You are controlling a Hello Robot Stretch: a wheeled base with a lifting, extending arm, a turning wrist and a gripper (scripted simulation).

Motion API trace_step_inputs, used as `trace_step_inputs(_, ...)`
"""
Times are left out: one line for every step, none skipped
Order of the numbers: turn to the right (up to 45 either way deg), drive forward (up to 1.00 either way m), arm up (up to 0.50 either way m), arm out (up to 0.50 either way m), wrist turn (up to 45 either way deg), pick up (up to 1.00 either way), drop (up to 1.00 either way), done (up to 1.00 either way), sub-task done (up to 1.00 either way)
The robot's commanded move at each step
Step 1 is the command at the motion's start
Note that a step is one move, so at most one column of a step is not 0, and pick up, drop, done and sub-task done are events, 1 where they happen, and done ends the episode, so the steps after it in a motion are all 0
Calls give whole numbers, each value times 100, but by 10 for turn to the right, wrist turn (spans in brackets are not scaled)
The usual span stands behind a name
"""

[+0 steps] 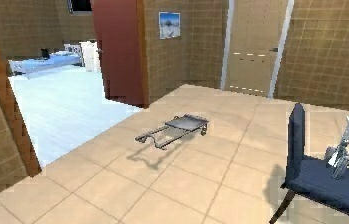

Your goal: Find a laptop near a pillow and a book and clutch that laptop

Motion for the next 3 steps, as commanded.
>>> trace_step_inputs(0, 100, 0, 0, 0, 0, 0, 0, 0)
trace_step_inputs(150, 0, 0, 0, 0, 0, 0, 0, 0)
trace_step_inputs(0, 10, 0, 0, 0, 0, 0, 0, 0)
